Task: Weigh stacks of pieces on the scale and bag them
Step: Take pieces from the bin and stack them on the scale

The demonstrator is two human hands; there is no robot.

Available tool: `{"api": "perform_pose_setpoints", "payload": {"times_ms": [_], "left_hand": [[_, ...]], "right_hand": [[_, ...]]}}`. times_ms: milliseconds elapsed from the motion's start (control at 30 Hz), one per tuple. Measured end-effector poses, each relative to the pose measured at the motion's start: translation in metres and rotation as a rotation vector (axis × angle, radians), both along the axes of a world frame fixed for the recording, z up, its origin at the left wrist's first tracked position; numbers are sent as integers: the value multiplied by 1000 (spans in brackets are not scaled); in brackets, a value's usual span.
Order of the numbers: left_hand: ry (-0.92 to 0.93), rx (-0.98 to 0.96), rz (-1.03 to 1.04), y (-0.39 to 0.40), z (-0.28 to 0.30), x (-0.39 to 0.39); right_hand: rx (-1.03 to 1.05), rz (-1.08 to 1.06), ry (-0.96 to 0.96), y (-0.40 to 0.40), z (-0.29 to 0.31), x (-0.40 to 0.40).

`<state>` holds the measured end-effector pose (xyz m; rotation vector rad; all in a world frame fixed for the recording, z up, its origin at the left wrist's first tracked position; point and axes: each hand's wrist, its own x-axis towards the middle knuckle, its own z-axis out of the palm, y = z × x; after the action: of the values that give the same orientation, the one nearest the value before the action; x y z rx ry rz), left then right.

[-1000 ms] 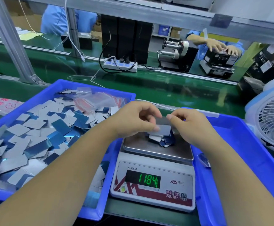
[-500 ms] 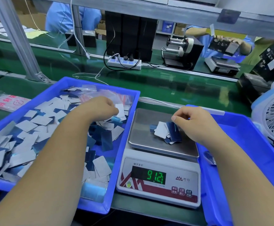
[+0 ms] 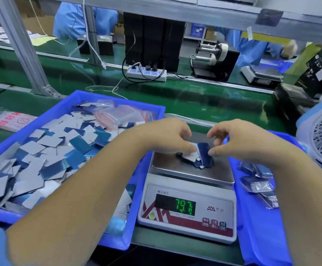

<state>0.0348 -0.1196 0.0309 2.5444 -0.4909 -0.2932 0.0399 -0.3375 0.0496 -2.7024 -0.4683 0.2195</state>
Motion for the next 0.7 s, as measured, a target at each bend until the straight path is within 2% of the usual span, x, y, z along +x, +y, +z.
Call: {"api": "perform_pose_setpoints", "payload": {"times_ms": [100, 200, 300, 533, 700], "left_hand": [[28, 156, -62, -10, 3, -2], [5, 260, -50, -14, 5, -3], [-6, 275, -42, -20, 4, -2], [43, 340, -28, -28, 11, 8], [33, 308, -52, -32, 12, 9]], "right_hand": [[-123, 42, 66, 4, 2, 4], [-37, 45, 171, 4, -4, 6], [54, 47, 208, 2, -8, 8], [75, 58, 212, 8, -10, 11], [180, 33, 224, 8, -15, 9]]}}
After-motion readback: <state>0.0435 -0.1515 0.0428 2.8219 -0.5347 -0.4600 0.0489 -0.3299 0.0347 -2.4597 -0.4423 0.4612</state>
